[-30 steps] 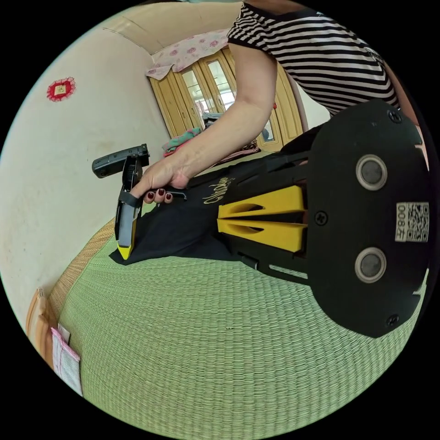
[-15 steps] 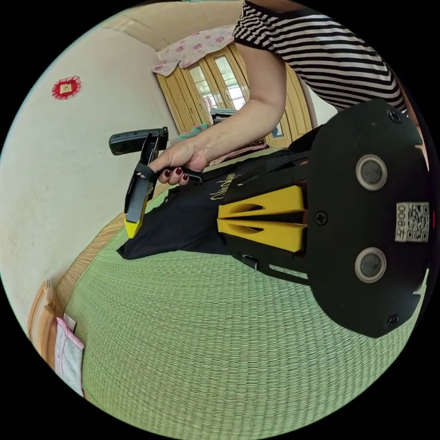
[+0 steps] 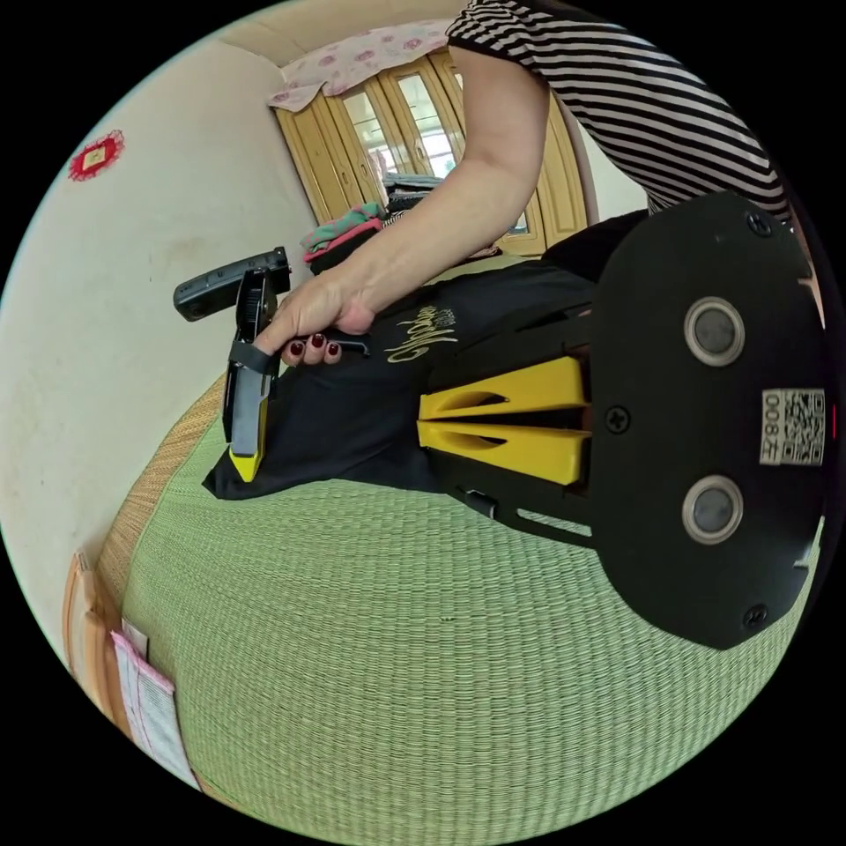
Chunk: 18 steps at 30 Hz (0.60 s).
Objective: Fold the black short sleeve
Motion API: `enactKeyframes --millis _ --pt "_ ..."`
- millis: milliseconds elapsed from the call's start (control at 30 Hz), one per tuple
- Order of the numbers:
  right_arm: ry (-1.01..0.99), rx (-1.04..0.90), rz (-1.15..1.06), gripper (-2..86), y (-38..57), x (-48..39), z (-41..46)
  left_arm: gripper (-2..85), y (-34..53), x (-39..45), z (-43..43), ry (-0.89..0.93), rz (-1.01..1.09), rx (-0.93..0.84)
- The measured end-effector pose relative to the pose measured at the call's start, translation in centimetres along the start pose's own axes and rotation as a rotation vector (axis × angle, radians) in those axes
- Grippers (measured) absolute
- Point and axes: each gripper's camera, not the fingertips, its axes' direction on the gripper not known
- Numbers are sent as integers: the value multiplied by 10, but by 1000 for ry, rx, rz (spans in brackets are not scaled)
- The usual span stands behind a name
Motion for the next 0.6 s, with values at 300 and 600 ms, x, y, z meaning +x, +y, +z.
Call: enactKeyframes --millis 300,600 --pt "167 97 142 1 145 37 -96 0 21 9 -19 71 -22 124" --pt "414 120 533 0 348 134 -147 0 7 34 1 -105 -21 -20"
